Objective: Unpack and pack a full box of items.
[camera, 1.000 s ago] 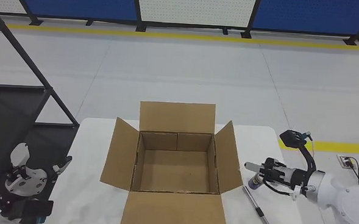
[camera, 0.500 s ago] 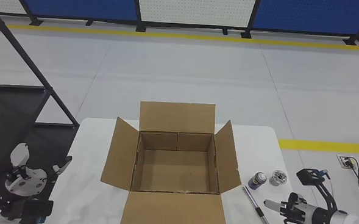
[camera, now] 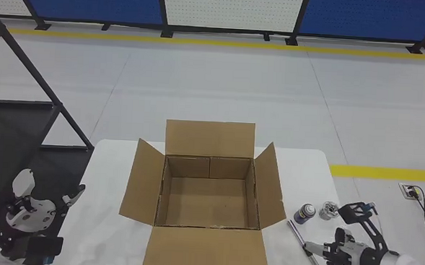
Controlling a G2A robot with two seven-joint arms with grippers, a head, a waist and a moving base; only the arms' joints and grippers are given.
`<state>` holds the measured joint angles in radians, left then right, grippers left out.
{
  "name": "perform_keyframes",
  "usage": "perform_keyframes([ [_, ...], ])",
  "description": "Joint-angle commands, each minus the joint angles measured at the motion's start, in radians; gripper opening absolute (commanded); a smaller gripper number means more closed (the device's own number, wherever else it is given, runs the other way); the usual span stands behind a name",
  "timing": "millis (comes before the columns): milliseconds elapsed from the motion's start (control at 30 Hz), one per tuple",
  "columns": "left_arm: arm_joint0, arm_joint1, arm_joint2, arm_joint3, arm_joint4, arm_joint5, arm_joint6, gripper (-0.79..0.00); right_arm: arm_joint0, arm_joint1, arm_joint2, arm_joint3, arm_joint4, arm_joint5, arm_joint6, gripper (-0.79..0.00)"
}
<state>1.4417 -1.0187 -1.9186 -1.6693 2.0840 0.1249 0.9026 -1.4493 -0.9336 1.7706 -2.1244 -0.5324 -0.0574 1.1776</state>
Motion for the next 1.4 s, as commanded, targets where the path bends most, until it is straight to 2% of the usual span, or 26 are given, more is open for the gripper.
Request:
perform_keyframes([
  [0, 0.000, 0.000, 0.000, 0.000, 0.000, 0.000, 0.000, 0.000, 0.018, 0.004, -0.055, 0.009, -0.103, -0.021, 0.026, 0.000],
  [100, 0.000, 0.000, 0.000, 0.000, 0.000, 0.000, 0.000, 0.000, 0.074, 0.010, -0.131, 0.064, -0.245, 0.003, 0.089, 0.000],
  [267, 0.000, 0.000, 0.000, 0.000, 0.000, 0.000, 0.000, 0.000, 0.217, 0.006, -0.280, 0.186, -0.354, 0.020, 0.169, 0.000],
  [400, 0.000, 0.000, 0.000, 0.000, 0.000, 0.000, 0.000, 0.000, 0.306, 0.000, -0.404, 0.261, -0.441, -0.064, 0.182, 0.000],
  [533, 0.000, 0.000, 0.000, 0.000, 0.000, 0.000, 0.000, 0.000, 0.366, -0.008, -0.474, 0.343, -0.492, -0.062, 0.200, 0.000],
  [900, 0.000, 0.000, 0.000, 0.000, 0.000, 0.000, 0.000, 0.000, 0.366, -0.008, -0.474, 0.343, -0.492, -0.062, 0.200, 0.000],
  [1033, 0.000, 0.000, 0.000, 0.000, 0.000, 0.000, 0.000, 0.000, 0.361, -0.009, -0.470, 0.386, -0.479, -0.070, 0.141, 0.000],
  [1200, 0.000, 0.000, 0.000, 0.000, 0.000, 0.000, 0.000, 0.000, 0.375, -0.005, -0.439, 0.463, -0.405, -0.163, 0.105, 0.000],
  [1233, 0.000, 0.000, 0.000, 0.000, 0.000, 0.000, 0.000, 0.000, 0.374, -0.004, -0.432, 0.475, -0.393, -0.184, 0.097, -0.015],
  [1267, 0.000, 0.000, 0.000, 0.000, 0.000, 0.000, 0.000, 0.000, 0.373, -0.002, -0.423, 0.486, -0.379, -0.204, 0.087, -0.083],
  [1333, 0.000, 0.000, 0.000, 0.000, 0.000, 0.000, 0.000, 0.000, 0.366, 0.001, -0.410, 0.501, -0.360, -0.237, 0.077, -0.142],
  [1367, 0.000, 0.000, 0.000, 0.000, 0.000, 0.000, 0.000, 0.000, 0.363, 0.002, -0.403, 0.508, -0.352, -0.241, 0.072, -0.219],
])
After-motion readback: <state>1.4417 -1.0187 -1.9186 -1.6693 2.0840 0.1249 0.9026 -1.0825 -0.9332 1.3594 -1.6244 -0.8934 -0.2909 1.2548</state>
